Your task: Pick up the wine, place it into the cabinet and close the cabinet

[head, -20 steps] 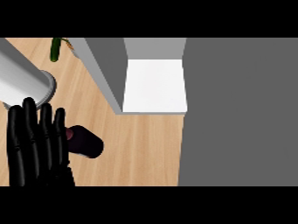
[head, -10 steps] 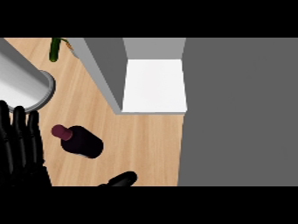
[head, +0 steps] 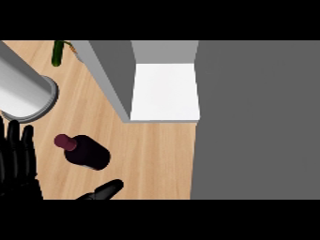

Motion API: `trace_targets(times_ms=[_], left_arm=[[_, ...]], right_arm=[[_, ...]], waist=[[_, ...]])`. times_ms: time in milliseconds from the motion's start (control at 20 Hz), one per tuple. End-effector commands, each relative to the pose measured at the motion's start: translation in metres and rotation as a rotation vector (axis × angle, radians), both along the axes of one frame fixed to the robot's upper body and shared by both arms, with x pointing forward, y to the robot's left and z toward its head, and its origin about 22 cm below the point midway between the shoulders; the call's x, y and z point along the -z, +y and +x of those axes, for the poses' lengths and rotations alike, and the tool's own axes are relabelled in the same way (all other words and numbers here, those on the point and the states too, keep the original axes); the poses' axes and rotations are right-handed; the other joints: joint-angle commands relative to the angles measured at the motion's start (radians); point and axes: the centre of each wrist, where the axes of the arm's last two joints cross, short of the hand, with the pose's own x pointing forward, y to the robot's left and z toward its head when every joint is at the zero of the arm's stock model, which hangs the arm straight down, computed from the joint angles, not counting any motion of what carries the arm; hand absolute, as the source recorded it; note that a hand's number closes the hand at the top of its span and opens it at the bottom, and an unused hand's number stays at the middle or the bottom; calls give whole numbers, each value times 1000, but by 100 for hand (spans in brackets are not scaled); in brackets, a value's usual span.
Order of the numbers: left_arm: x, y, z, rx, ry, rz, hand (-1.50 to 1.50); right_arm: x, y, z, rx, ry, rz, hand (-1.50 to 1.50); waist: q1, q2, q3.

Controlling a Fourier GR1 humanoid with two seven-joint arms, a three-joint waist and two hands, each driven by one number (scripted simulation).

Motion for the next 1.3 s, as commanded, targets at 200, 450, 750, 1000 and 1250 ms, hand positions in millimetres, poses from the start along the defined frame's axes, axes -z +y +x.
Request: trace_targets(times_ms=[200,450,750,1000,1250], left_arm=[[22,21,1,48,63,-101,-150],[47,35,7,40,68,-123,-150],[97,41,20,-30,68,-87,-150],[127,63,20,-23,59,-110,-150],[146,66,18,-31,78,-124,-150]], right_arm=[[-21,-5,-24,-45,-56,43,-150],[-16,-6,-26,-38,-44,42,-150],[-18,-9,-9,-32,-52,22,-150],[-22,1,-33,-26,-44,22,-150],[-26,5,-43,-45,-58,67,-150]], waist=[[2,1,-1],[4,0,0],[7,1,1],[3,-1,1],[-2,-2,1]])
